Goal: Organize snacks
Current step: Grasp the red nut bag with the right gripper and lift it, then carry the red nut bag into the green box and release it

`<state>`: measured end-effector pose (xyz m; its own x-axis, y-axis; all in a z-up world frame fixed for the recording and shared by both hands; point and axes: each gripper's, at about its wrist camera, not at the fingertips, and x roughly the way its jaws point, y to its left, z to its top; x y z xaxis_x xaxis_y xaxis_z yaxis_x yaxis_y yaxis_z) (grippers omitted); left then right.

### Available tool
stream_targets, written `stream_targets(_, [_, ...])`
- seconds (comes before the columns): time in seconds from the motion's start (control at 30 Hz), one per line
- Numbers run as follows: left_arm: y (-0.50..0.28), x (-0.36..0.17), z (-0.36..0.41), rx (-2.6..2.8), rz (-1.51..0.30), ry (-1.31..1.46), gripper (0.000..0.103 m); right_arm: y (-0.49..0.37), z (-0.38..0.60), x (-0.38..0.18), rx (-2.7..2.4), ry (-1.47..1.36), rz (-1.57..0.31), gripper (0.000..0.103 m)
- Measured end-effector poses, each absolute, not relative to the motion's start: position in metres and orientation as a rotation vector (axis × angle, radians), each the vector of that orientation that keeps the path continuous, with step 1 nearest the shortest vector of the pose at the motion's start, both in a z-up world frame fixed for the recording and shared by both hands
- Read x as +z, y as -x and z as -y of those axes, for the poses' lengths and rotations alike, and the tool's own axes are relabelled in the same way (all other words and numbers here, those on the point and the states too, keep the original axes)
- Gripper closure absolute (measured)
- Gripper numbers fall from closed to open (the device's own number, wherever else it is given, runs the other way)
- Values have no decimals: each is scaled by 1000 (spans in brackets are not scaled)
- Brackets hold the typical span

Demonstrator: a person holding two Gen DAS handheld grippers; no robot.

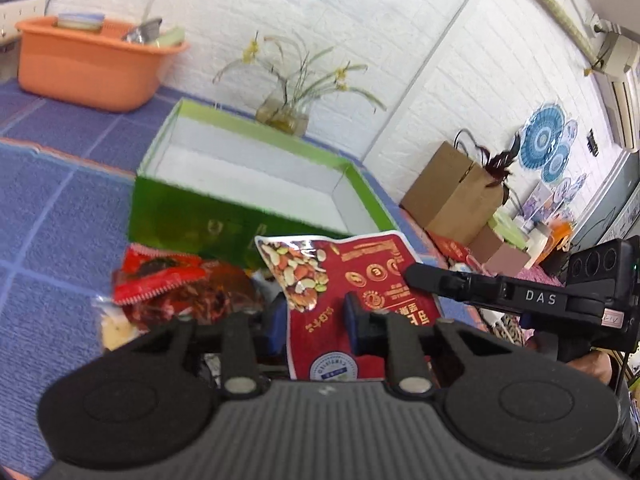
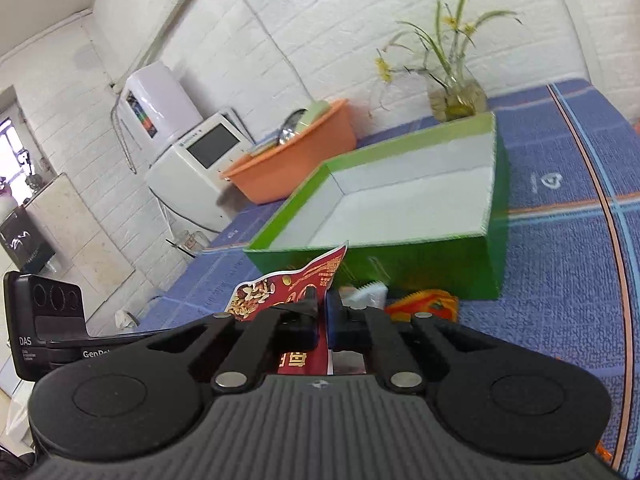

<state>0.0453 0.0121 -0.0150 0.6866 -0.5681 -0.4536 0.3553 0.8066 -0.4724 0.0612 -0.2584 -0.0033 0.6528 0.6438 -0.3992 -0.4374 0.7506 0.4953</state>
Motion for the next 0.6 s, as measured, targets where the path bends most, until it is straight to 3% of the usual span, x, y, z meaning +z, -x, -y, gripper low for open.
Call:
stream_targets(0.2, [-50,27,-31,-478,-530,286,84,-75,231,30,678,-335,-495,94])
stream_targets(0.37, [-104,62,-31,-441,-467,227,84,-110,217,52,644,-325,-364,94])
stream_targets(0.6, [-179,33,-5,-467,-533,245,84,-159,250,23,544,-543,-388,94])
